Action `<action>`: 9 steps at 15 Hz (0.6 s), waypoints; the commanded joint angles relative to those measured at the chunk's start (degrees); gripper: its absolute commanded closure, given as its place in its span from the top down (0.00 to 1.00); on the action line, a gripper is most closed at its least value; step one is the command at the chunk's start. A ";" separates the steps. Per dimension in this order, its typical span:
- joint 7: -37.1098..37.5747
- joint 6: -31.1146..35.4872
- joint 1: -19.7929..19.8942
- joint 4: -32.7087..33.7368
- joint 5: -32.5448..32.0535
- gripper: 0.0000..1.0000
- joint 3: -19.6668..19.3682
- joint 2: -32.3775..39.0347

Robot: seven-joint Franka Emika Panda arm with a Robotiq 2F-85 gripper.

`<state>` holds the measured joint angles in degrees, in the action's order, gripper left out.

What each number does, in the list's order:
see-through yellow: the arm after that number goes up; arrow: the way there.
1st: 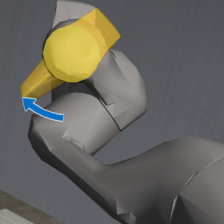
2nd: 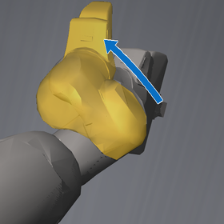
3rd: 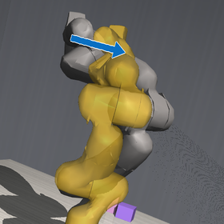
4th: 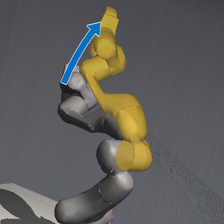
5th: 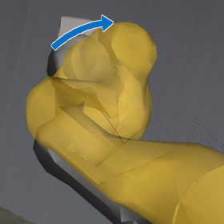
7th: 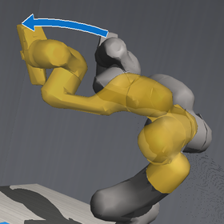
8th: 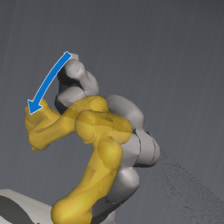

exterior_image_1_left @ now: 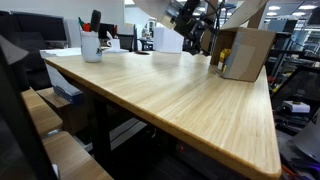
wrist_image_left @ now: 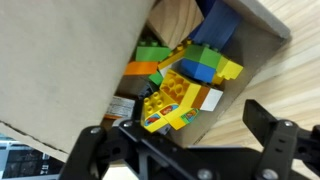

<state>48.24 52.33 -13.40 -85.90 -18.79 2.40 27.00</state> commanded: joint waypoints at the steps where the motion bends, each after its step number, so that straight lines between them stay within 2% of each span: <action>1: -0.69 4.13 -0.02 -6.81 -0.45 1.00 0.73 -13.18; 3: -2.10 6.23 0.85 -4.44 -1.83 1.00 0.71 -14.65; 5: -3.20 11.49 2.33 -3.55 -3.22 1.00 0.43 -16.72; 9: -2.49 24.08 4.05 -7.67 -3.75 1.00 0.58 -22.44</action>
<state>47.40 67.75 -10.72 -88.16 -21.09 2.46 9.63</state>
